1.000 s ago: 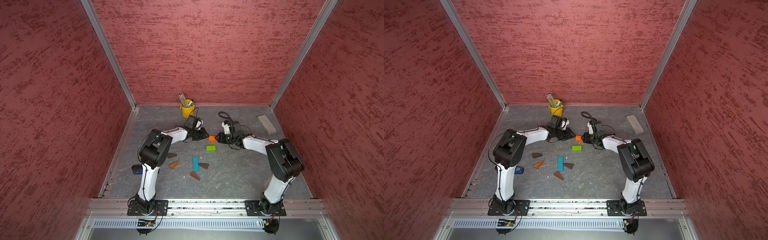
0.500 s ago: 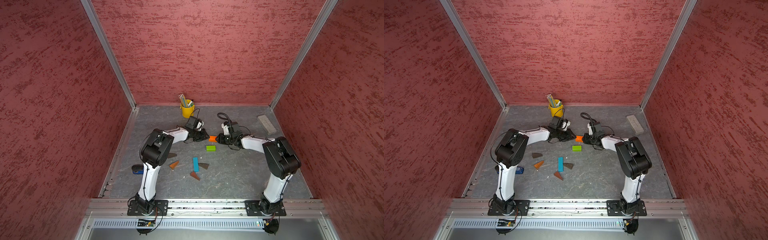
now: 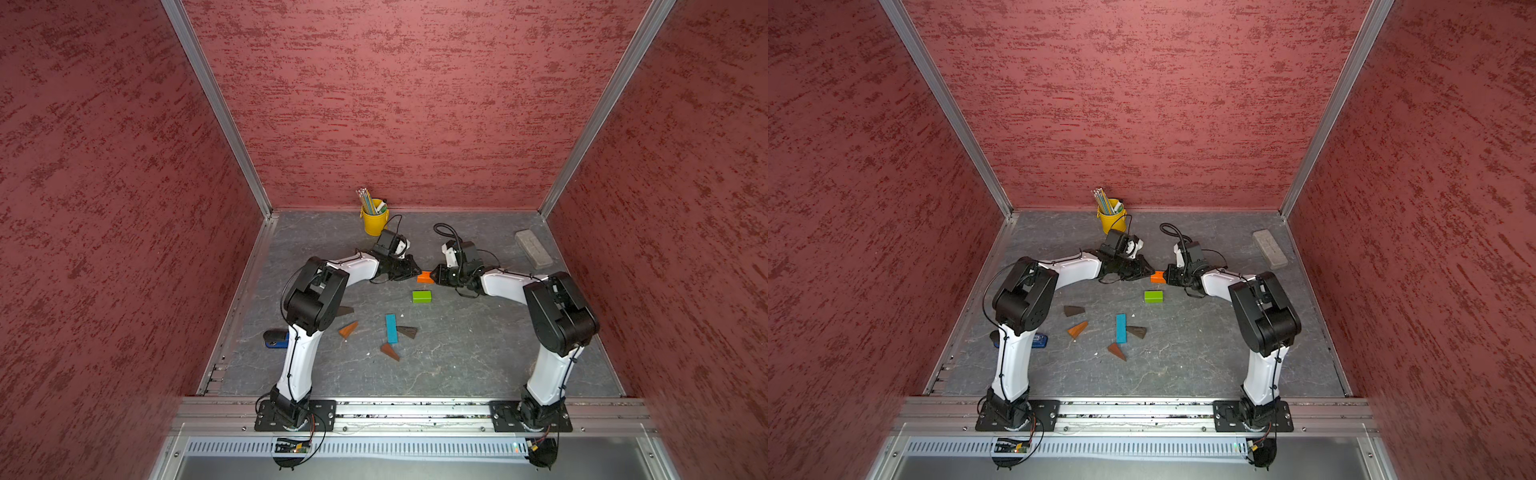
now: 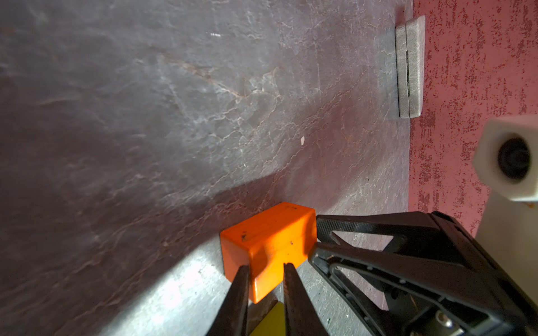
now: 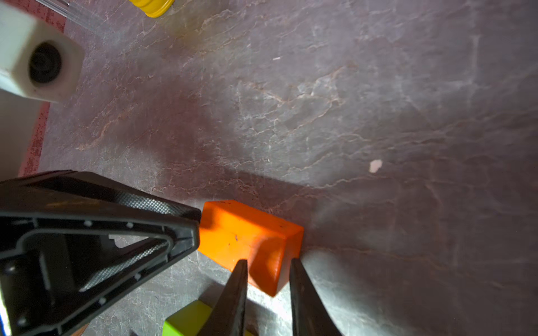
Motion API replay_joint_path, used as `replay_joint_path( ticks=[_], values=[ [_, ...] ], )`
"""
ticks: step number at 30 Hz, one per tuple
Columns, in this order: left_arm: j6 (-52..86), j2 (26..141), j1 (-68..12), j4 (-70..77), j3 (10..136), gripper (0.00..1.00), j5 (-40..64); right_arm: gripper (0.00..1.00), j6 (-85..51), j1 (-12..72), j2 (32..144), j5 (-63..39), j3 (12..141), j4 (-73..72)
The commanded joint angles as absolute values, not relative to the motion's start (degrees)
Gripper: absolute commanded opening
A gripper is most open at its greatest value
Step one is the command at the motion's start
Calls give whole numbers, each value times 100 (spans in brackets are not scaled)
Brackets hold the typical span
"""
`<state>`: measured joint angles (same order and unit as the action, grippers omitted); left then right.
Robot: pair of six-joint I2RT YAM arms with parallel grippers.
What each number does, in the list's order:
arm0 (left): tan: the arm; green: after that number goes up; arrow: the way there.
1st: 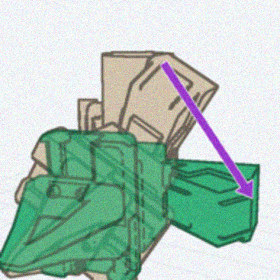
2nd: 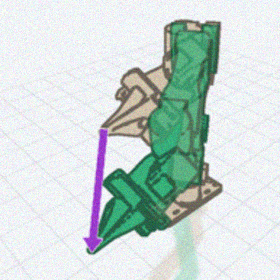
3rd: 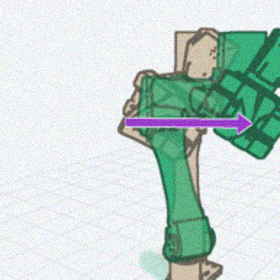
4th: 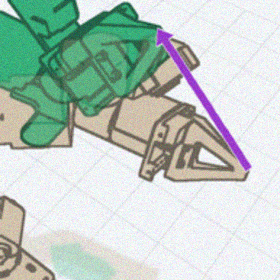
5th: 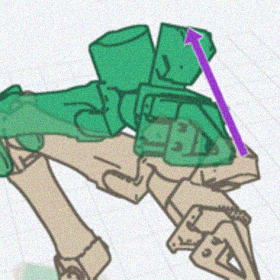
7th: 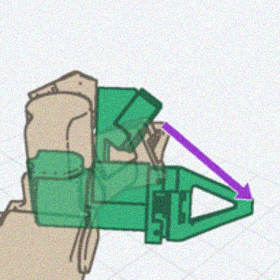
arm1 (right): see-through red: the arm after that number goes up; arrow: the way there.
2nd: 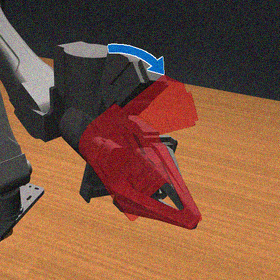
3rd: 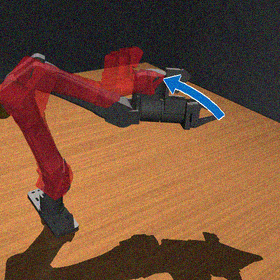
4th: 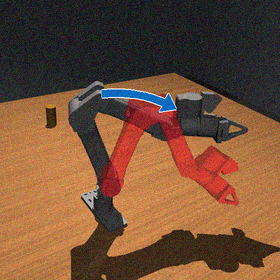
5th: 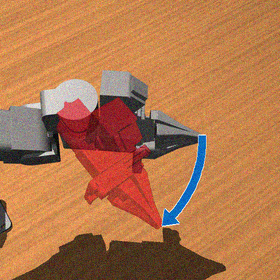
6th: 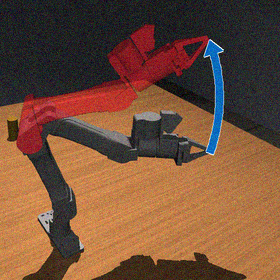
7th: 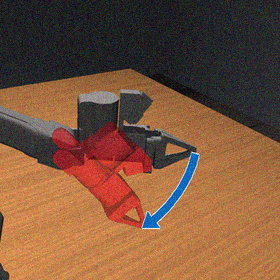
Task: Assemble a small pinwheel with building blocks
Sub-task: Assemble the building block at the center of the board.
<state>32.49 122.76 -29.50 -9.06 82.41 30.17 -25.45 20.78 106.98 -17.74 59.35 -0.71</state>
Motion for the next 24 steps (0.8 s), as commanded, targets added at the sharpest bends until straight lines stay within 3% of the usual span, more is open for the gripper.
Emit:
replay_joint_path(
  ticks=[1, 9, 24],
  values=[
    [3142, 12445, -2979, -958, 8327, 23, 3094, 28, -2514, 2048, 10828, -1683, 6099, -271],
    [3152, 12432, -2997, -1010, 8331, 21, 3103, 20, -2444, 2049, 10906, -1894, 6091, -359],
    [3242, 12212, -3006, -866, 7948, 18, 3094, 14, -2129, 2092, 11053, -2374, 6077, -217]
  ],
)
